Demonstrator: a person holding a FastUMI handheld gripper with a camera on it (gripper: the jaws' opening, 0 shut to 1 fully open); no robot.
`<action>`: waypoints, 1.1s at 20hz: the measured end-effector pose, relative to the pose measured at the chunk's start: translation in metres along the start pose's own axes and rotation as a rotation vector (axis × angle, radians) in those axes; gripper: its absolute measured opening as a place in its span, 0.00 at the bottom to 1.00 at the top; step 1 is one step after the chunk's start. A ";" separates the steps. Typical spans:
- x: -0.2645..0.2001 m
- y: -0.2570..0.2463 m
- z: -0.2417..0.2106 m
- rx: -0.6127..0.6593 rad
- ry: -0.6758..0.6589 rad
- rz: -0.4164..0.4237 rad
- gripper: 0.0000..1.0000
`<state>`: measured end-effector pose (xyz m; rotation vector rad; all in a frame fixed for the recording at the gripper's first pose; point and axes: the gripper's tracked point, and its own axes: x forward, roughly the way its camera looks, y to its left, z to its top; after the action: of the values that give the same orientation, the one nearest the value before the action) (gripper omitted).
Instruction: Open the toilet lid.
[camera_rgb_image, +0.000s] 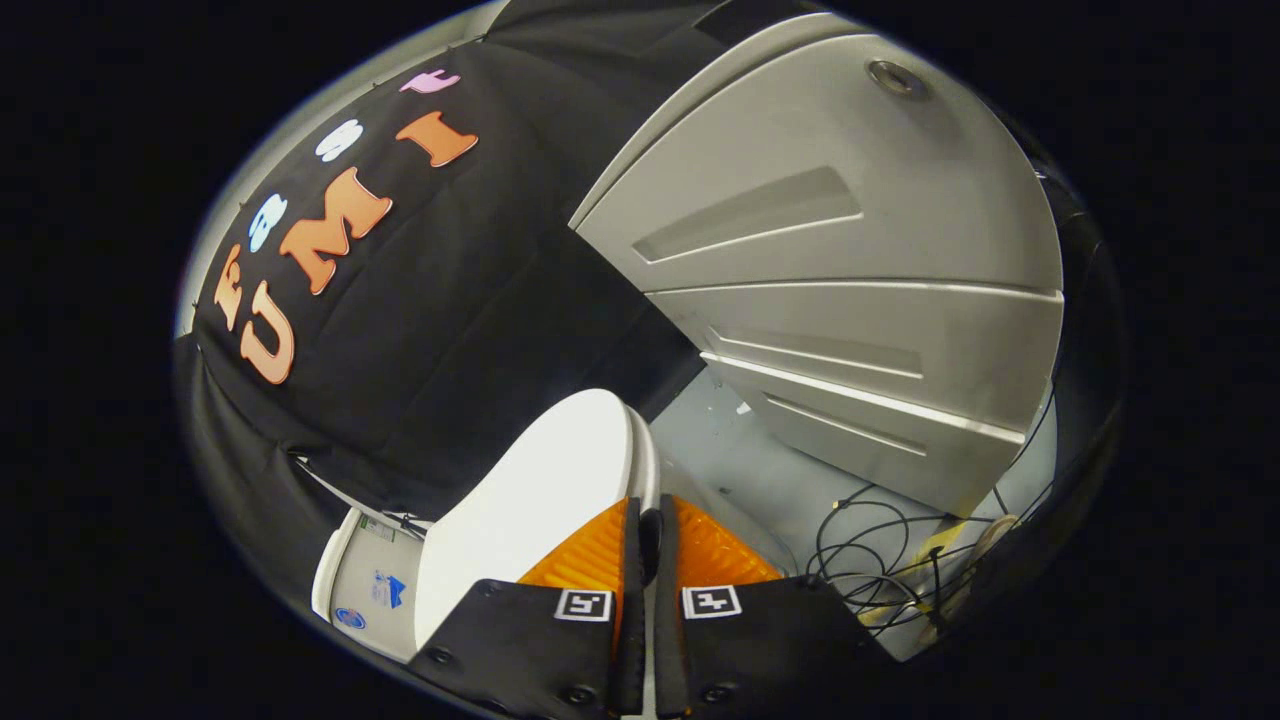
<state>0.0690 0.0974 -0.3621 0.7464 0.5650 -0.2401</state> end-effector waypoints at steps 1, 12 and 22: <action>-0.002 0.002 0.001 -0.008 -0.004 0.001 0.12; -0.034 0.086 0.065 -0.250 -0.215 0.131 0.12; -0.051 0.155 0.098 -0.320 -0.305 0.258 0.11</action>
<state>0.1277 0.1408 -0.1863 0.4535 0.2055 -0.0199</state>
